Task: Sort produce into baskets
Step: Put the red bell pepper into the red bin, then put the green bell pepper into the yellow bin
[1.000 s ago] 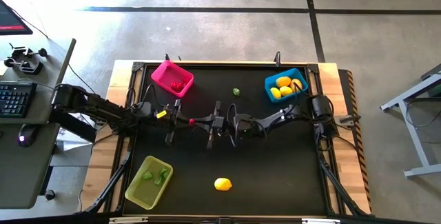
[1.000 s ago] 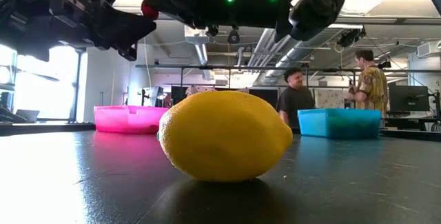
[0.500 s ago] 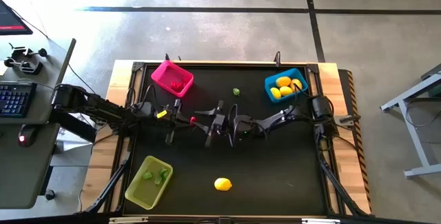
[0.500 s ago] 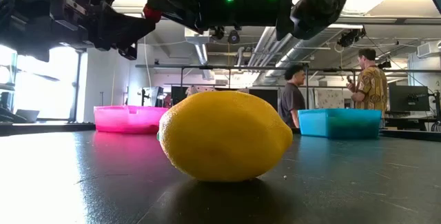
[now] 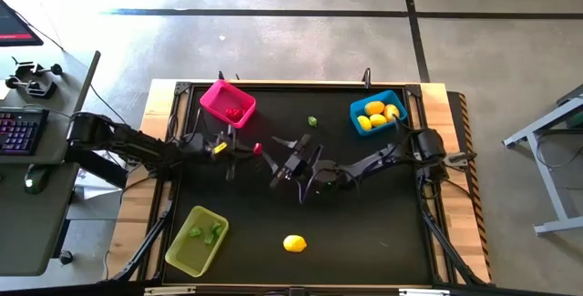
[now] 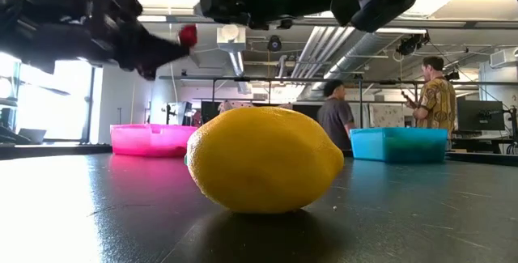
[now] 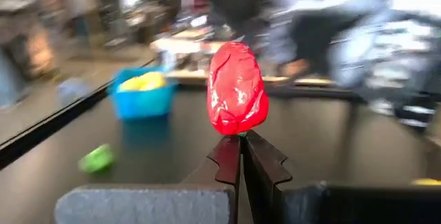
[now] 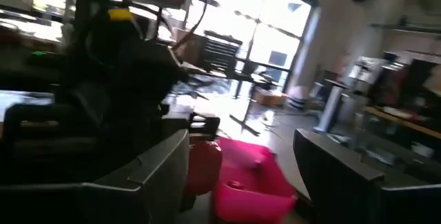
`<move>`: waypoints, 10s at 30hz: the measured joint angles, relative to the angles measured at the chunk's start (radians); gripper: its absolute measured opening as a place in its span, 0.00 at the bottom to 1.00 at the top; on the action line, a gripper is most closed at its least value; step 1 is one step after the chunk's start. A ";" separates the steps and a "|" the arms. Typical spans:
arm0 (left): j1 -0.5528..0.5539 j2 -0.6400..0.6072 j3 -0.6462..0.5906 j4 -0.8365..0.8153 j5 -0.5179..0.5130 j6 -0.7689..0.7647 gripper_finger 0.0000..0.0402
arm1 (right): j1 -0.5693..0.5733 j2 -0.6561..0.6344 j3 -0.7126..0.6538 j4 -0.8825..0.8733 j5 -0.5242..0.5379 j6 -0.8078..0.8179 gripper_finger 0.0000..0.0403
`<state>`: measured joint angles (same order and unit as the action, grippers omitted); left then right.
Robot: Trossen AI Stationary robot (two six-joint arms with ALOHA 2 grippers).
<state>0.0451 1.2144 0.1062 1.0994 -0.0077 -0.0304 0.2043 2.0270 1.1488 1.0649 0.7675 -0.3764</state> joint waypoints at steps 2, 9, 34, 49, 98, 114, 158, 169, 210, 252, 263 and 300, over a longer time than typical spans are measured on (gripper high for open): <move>0.039 -0.018 0.001 -0.067 -0.047 -0.044 0.00 | 0.007 -0.008 0.000 -0.007 0.064 -0.015 0.63; 0.234 -0.139 0.133 -0.642 -0.080 -0.083 0.00 | 0.014 -0.033 0.000 -0.073 0.107 -0.003 0.63; 0.739 0.193 0.605 -1.460 -0.204 0.094 0.00 | 0.014 -0.037 0.000 -0.140 0.116 0.001 0.63; 0.753 0.258 0.620 -1.407 -0.211 0.147 0.23 | 0.011 -0.054 0.000 -0.264 0.116 0.183 0.63; 0.120 -0.574 -0.095 -0.606 0.034 0.123 0.13 | -0.381 -0.170 -0.316 -0.778 -0.226 0.825 0.22; 0.117 -0.573 -0.095 -0.601 0.030 0.137 0.13 | -0.483 -0.161 -0.316 -0.816 -0.228 0.812 0.48; 0.117 -0.573 -0.094 -0.609 0.030 0.138 0.13 | -0.385 -0.286 -0.305 -0.849 -0.253 0.748 0.16; 0.117 -0.573 -0.094 -0.611 0.030 0.139 0.13 | -0.529 -0.157 -0.305 -0.761 -0.387 0.664 0.55; 0.018 -0.573 -0.094 -0.636 0.055 0.319 0.16 | -0.257 -0.144 -0.286 -0.450 -0.777 0.640 0.03; -0.222 0.092 0.350 -0.677 -0.345 0.769 0.38 | -0.210 -0.140 -0.167 -0.491 -0.843 0.633 0.03; -0.244 0.094 0.351 -0.678 -0.351 0.794 0.09 | -0.191 -0.138 -0.167 -0.485 -0.840 0.581 0.17; -0.760 -0.151 0.602 -1.836 0.252 -0.415 0.04 | -0.178 -0.273 -0.166 -0.685 -0.700 0.499 0.63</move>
<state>-0.7153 1.0637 0.7081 -0.7362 0.2443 -0.4451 0.0265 1.7538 0.9825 0.3802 0.0673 0.1226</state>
